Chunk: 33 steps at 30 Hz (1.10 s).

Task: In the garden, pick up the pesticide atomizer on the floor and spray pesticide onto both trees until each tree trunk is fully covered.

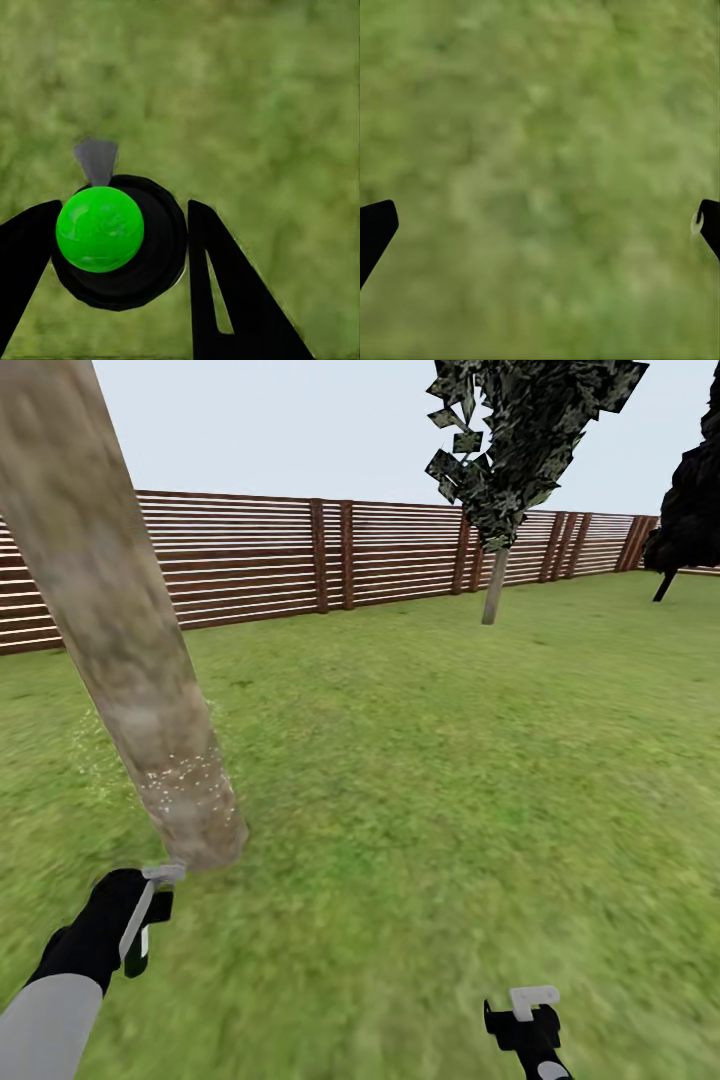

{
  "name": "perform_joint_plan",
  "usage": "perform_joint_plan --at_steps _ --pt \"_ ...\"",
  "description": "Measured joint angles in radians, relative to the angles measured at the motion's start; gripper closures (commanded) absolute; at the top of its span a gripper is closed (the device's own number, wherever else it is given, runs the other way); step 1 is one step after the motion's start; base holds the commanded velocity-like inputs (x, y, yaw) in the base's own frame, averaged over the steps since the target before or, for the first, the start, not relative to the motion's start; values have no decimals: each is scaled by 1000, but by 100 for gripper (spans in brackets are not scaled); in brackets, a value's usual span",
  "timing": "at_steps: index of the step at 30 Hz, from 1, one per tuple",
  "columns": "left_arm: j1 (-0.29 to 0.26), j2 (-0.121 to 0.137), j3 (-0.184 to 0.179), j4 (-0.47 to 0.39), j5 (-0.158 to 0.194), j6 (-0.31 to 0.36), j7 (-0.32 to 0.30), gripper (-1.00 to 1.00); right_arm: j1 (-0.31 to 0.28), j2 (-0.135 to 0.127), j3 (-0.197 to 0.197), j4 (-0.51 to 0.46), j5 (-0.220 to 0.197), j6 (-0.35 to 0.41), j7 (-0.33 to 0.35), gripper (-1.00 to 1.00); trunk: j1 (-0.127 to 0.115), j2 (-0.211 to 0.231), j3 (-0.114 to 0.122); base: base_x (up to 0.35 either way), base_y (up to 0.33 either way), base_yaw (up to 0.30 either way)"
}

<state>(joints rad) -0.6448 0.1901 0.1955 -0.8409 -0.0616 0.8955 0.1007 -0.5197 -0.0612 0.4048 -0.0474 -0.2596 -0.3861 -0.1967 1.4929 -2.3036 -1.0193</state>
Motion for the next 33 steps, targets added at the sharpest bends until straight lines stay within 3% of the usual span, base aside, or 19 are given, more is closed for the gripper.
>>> perform_joint_plan --at_steps 2,4,5,6,8,9,10,14,15,16,18,20,21,24,25,26,27,29,33 --pt "57 -5 -6 1 0 -97 -13 100 0 0 1 -5 -1 1 2 -100 0 0 0 3 -2 1" --pt "94 -1 -43 26 -6 -213 -119 100 -1 2 2 -19 4 3 8 -100 0 0 0 0 0 0" --pt "99 5 -83 53 -19 -267 -187 100 -1 1 11 -45 19 4 11 -100 0 0 0 0 0 0" --pt "102 22 -128 89 -57 -344 -278 100 -2 -1 28 -97 63 5 46 -100 0 0 0 0 0 0" --pt "100 40 -203 164 -151 -494 -436 100 -1 -2 42 -165 165 5 182 -100 0 0 0 0 0 0" --pt "98 43 -219 198 -208 -556 -507 100 -2 -3 52 -181 210 5 259 -100 0 0 0 0 0 0" --pt "96 42 -232 229 -317 -643 -626 100 -9 -7 56 -195 271 5 393 -100 0 0 0 0 0 0" --pt "94 31 -237 238 -537 -728 -923 100 -43 -21 57 -250 392 7 648 -100 0 0 0 0 0 0" --pt "92 27 -238 232 -566 -734 -959 100 -51 -28 56 -280 413 8 723 -100 0 0 0 0 0 0" --pt "91 25 -243 231 -573 -735 -967 100 -54 -29 55 -295 418 9 751 -100 0 0 0 0 0 0" --pt "89 20 -341 231 -578 -734 -973 100 -56 -29 55 -321 423 11 788 -100 0 0 0 0 0 0" --pt "88 15 -368 231 -579 -734 -973 100 -57 -28 55 -335 424 12 795 -100 0 0 0 0 0 0" --pt "88 8 -373 231 -580 -734 -973 100 -57 -27 55 -347 425 12 814 100 0 0 0 0 0 0" --pt "90 -6 -380 231 -582 -733 -973 100 -58 -24 55 -382 428 11 920 100 0 0 0 0 0 0" --pt "90 -9 -380 231 -583 -733 -973 100 -58 -22 54 -404 441 12 930 100 0 0 0 0 0 0" --pt "90 -16 -391 231 -583 -732 -974 100 -58 -20 54 -421 480 12 936 100 0 0 0 0 0 0" --pt "89 -27 -426 231 -582 -732 -975 100 -58 -16 54 -438 513 12 939 100 0 0 0 0 0 0" --pt "89 -34 -473 234 -581 -734 -975 100 -58 -13 54 -468 527 12 941 100 0 0 0 0 0 0" --pt "90 -78 -492 238 -577 -737 -975 100 -58 35 55 -502 535 13 960 100 0 0 0 0 0 0"
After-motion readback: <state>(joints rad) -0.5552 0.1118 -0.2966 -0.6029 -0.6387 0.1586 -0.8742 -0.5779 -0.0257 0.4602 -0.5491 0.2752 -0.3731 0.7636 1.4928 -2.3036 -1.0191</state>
